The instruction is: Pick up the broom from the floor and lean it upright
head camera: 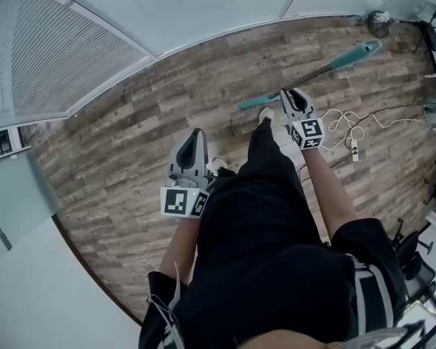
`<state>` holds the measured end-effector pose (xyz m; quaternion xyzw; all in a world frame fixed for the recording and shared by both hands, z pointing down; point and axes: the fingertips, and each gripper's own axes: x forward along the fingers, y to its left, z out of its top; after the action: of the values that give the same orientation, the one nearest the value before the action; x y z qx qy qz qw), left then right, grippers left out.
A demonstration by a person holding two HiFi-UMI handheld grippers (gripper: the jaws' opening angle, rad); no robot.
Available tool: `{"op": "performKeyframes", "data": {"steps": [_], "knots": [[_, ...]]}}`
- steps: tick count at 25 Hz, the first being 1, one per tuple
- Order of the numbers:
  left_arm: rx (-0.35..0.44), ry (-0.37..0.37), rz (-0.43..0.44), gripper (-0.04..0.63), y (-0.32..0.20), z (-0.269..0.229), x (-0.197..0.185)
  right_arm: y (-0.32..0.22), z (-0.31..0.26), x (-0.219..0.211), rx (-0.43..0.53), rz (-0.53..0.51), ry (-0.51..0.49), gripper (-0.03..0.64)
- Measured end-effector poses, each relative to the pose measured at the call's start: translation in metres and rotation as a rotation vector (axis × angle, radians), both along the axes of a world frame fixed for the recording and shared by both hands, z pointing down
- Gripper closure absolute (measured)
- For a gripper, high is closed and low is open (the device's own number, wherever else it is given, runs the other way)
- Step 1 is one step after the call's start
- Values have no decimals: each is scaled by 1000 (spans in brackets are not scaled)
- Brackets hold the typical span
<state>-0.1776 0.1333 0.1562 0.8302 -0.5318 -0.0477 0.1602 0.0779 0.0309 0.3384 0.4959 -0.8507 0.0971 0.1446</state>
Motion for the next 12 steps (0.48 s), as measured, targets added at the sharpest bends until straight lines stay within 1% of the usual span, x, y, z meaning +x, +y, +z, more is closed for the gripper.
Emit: {"op": "performKeyframes", "data": {"steps": [3, 6, 9, 12], "knots": [[-4, 16, -1, 577, -42, -9, 32, -35, -2, 34, 7, 31, -35, 535], [18, 39, -29, 577, -80, -25, 66, -69, -9, 71, 29, 46, -68, 535], [35, 10, -15, 577, -113, -29, 102, -103, -10, 108, 36, 64, -79, 535], [24, -7, -20, 577, -144, -27, 127, -136, -7, 138, 29, 84, -90, 535]]}}
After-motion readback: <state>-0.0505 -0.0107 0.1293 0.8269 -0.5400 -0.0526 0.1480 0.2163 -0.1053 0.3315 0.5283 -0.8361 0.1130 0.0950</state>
